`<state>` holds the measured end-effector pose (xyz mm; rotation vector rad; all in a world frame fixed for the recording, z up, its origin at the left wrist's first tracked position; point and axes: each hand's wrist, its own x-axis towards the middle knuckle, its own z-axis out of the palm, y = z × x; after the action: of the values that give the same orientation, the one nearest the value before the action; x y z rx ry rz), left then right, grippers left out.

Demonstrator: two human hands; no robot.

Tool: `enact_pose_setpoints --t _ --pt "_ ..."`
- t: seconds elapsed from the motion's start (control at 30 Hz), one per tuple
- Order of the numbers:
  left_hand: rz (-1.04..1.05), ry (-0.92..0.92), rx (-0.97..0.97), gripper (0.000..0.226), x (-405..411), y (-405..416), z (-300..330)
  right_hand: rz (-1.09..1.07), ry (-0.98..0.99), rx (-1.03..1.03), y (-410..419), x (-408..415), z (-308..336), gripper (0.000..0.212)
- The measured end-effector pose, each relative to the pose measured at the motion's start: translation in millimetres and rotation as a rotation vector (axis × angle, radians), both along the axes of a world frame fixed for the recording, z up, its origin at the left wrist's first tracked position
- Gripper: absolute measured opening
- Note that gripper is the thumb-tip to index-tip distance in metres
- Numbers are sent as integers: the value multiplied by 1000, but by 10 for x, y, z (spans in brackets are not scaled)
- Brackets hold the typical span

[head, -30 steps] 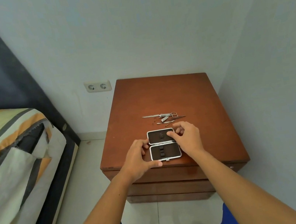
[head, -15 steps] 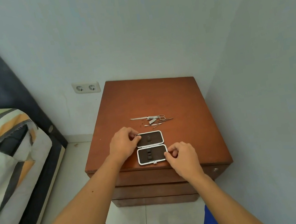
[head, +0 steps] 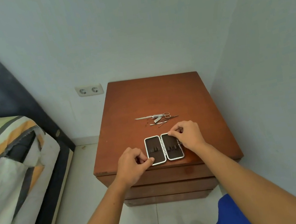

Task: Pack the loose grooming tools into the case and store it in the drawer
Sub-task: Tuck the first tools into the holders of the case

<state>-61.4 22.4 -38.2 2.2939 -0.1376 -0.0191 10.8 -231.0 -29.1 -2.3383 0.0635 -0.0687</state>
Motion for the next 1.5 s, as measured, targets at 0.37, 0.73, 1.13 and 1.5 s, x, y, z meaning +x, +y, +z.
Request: enact_pose_setpoints --t 0.37,0.73,1.13,1.5 --pt "-25 6 -22 30 57 24 -13 27 -205 -68 -30 -142 -159 3" --pt "-97 -179 92 35 431 21 -18 14 -218 -49 -50 -103 -192 5" --pt "-79 -199 183 32 512 17 -141 58 -249 31 -4 496 28 10" --pt "-74 -227 185 30 500 0 -124 275 -142 -210 269 1020 99 18"
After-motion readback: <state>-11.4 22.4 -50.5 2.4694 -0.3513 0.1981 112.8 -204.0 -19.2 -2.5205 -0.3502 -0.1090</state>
